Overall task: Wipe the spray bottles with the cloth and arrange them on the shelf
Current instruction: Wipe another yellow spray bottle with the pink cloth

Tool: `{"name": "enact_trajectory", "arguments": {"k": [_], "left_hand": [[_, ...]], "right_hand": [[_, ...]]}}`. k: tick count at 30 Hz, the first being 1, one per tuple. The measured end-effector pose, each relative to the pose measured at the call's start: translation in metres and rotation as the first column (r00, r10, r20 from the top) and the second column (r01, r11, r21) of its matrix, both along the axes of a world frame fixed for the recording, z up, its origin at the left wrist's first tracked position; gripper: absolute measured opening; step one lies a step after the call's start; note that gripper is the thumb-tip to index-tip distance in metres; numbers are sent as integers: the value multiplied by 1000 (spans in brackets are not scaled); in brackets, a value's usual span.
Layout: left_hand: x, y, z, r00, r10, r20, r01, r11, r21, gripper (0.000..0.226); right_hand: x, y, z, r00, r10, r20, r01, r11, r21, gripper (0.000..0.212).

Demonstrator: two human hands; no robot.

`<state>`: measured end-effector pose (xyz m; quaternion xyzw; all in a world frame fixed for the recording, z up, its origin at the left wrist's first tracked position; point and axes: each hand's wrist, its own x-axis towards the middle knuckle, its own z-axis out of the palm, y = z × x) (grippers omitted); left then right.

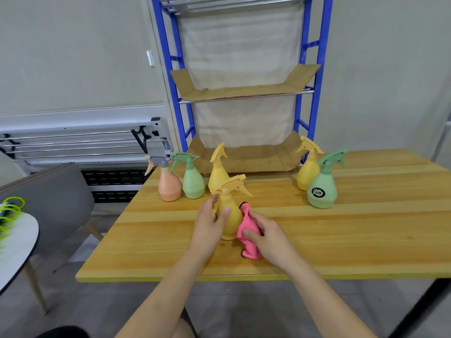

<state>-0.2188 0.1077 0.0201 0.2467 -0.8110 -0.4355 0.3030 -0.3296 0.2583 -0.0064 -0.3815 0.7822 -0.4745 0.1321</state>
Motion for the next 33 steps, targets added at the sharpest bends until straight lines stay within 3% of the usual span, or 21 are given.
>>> {"name": "enact_trajectory", "arguments": {"k": [5,7,9,11,13,16,19,24,28,30,33], "left_hand": [[-18,12,14,993,98,-66,-95,995,38,41],[-20,14,13,989,114,-91,-106,991,87,32],[-20,16,12,982,128,-140,-97,974,207,25],[-19,18,13,964,147,-223,-48,916,398,22],[-20,21,18,940,163,-299,29,836,547,25],[-22,30,37,903,169,-395,138,757,639,29],[-24,36,53,872,160,-464,205,741,640,32],[-28,44,64,852,168,-495,219,745,630,39],[-30,48,68,838,189,-512,230,729,645,38],[-32,48,70,837,196,-512,228,725,650,38],[-35,52,77,847,205,-490,190,745,640,39]], "right_hand": [[1,15,0,990,34,137,-26,998,-61,62],[4,22,5,983,48,176,-32,995,-92,46],[8,28,6,986,0,169,27,987,-157,21],[13,31,10,980,-68,185,115,959,-258,10],[17,31,19,965,-80,249,171,914,-368,12],[24,30,31,953,-16,302,161,873,-460,28],[32,29,35,987,45,155,30,891,-452,47],[33,26,38,990,47,-136,-102,897,-431,46],[18,28,39,938,-6,-346,-145,901,-408,52],[15,28,42,915,-12,-404,-160,907,-390,57],[19,22,46,927,-18,-376,-156,890,-428,62]]}}
